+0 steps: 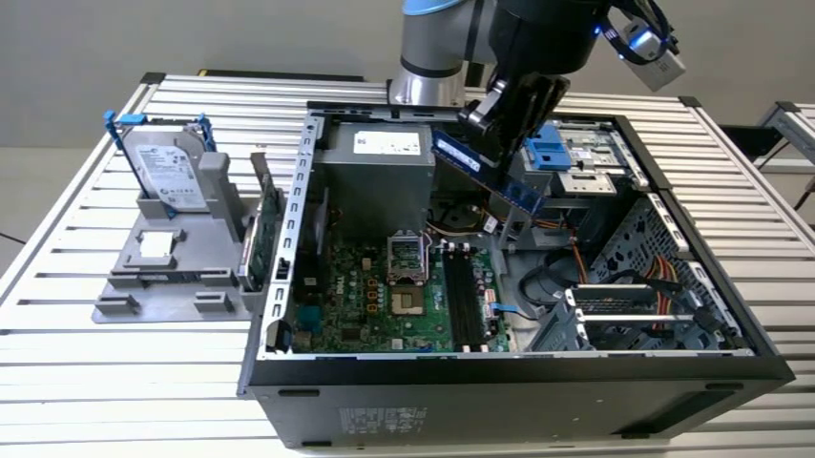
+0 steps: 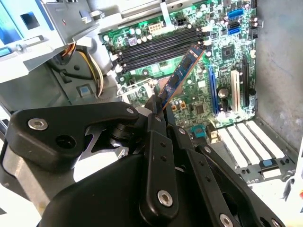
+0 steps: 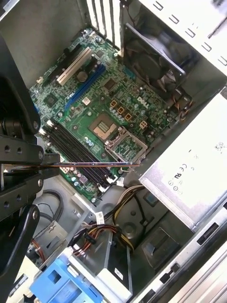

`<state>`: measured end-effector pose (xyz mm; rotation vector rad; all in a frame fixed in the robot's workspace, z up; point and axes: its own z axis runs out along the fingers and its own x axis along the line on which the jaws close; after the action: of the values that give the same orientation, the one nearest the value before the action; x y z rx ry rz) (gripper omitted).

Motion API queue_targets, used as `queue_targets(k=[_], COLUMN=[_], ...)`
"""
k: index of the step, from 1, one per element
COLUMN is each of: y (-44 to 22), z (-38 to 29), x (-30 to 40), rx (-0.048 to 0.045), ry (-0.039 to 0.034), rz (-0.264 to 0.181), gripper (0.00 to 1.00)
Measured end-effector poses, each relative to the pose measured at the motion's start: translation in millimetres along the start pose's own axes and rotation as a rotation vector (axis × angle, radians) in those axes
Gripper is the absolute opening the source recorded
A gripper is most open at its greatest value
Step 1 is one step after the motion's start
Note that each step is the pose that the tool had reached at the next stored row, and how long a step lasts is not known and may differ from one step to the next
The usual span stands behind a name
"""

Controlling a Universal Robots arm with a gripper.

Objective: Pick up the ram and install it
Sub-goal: 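Insert the ram into the slot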

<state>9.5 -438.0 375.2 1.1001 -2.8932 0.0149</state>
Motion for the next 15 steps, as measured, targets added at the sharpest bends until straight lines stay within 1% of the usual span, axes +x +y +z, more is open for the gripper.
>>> queue_targets(k=[15], y=[0.0], z=[0.0], x=[0.0], rx=[-0.0027], ry=[-0.0005], rz=[0.057], gripper=[0.0])
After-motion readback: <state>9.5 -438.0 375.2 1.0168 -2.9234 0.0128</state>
